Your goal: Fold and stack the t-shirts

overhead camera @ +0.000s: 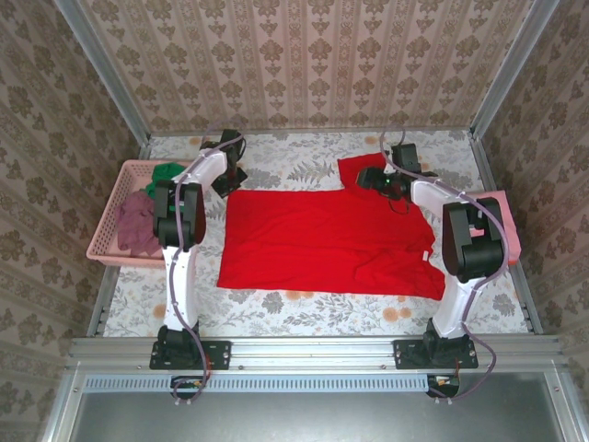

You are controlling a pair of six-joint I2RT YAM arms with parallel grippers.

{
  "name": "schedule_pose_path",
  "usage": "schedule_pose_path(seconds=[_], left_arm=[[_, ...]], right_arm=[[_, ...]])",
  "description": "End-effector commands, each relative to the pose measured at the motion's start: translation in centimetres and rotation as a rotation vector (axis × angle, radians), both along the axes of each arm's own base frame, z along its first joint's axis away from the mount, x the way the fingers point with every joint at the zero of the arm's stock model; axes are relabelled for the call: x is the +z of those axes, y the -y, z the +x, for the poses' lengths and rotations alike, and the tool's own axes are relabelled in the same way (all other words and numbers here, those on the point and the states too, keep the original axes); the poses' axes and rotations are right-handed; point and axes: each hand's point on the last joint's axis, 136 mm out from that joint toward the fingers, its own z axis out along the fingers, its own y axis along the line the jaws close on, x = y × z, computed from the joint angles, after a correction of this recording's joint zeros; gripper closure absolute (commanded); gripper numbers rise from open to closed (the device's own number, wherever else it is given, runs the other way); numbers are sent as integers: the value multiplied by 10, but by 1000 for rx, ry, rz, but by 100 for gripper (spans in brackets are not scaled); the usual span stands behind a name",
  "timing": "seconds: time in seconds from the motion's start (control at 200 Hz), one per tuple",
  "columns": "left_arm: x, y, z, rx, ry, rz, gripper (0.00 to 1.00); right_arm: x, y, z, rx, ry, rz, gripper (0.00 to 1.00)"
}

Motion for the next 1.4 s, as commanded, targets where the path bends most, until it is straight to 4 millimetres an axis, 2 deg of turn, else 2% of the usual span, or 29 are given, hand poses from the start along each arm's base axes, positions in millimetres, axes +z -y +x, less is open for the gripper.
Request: schedule_pose_path(seconds=[0.0,0.1,0.22,0.34,0.5,0.685,0.71,1.06,1.395], left_arm=[[-8,6,-12,-17,-44,-8,100],[0,5,-12,-21,-26,-2,100],[8,5,-11,-23,11,-9,100],[12,8,-10,-33,20,-17,100],[13,9,-12,-39,21,-16,100],[10,12,-13,-43,22,-27,100],[10,13,-13,-43,21,-31,100],[8,18,-13,-53,22,-32,100],[6,20,-11,-59,21,-38,100]], right_arm=[[25,17,0,-32,40,-36,23],[21,30,-2,-58,21,-80,23],[6,58,1,-91,-46,-183,26],[-11,72,12,-77,-115,-224,39],[-24,79,34,-55,-160,-254,58],[-36,91,55,-86,-205,-266,55],[-41,93,51,-90,-237,-264,55],[-62,98,50,-89,-335,-184,54],[-71,73,52,35,-354,-61,62]])
